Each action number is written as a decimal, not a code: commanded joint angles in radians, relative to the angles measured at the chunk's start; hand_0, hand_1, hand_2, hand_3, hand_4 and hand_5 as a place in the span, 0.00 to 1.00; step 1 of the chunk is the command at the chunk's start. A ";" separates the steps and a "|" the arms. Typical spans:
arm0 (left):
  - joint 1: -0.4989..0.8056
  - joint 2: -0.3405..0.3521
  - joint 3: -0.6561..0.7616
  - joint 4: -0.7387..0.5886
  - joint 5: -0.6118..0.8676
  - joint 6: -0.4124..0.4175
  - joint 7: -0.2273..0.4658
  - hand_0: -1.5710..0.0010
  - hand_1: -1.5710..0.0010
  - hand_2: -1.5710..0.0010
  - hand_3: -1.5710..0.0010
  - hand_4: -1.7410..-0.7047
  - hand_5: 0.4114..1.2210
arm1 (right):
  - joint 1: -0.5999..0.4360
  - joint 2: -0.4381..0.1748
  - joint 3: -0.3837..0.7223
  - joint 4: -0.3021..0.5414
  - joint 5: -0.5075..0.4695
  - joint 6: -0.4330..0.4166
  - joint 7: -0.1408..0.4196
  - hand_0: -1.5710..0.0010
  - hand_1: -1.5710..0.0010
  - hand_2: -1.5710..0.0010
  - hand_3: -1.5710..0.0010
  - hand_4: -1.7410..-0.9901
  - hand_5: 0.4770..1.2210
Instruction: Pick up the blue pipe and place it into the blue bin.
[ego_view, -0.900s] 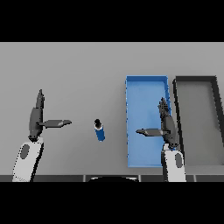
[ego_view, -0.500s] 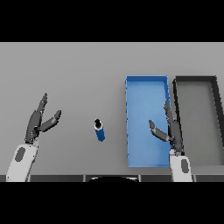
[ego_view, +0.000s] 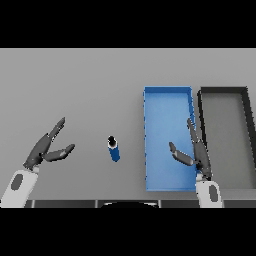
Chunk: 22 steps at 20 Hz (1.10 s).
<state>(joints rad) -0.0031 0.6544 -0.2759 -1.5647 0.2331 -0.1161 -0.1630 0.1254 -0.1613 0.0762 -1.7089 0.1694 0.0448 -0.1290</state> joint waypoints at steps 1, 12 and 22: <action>0.014 0.015 -0.006 -0.011 0.001 -0.021 -0.006 1.00 1.00 1.00 1.00 0.69 0.17 | -0.010 -0.006 -0.006 0.007 -0.002 0.001 0.003 1.00 1.00 1.00 1.00 0.75 0.19; -0.012 -0.135 -0.226 -0.074 -0.118 -0.060 0.119 1.00 1.00 1.00 1.00 0.57 0.05 | -0.006 0.016 0.007 0.012 0.003 -0.001 0.015 1.00 1.00 1.00 1.00 0.70 0.20; -0.139 -0.338 -0.284 0.129 -0.206 -0.014 0.084 1.00 1.00 1.00 1.00 0.62 0.05 | 0.007 0.003 -0.007 -0.006 -0.011 0.006 0.019 1.00 1.00 1.00 1.00 0.70 0.22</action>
<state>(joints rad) -0.1424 0.3157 -0.5602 -1.4357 0.0272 -0.1299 -0.0746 0.1325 -0.1580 0.0699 -1.7150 0.1581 0.0513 -0.1127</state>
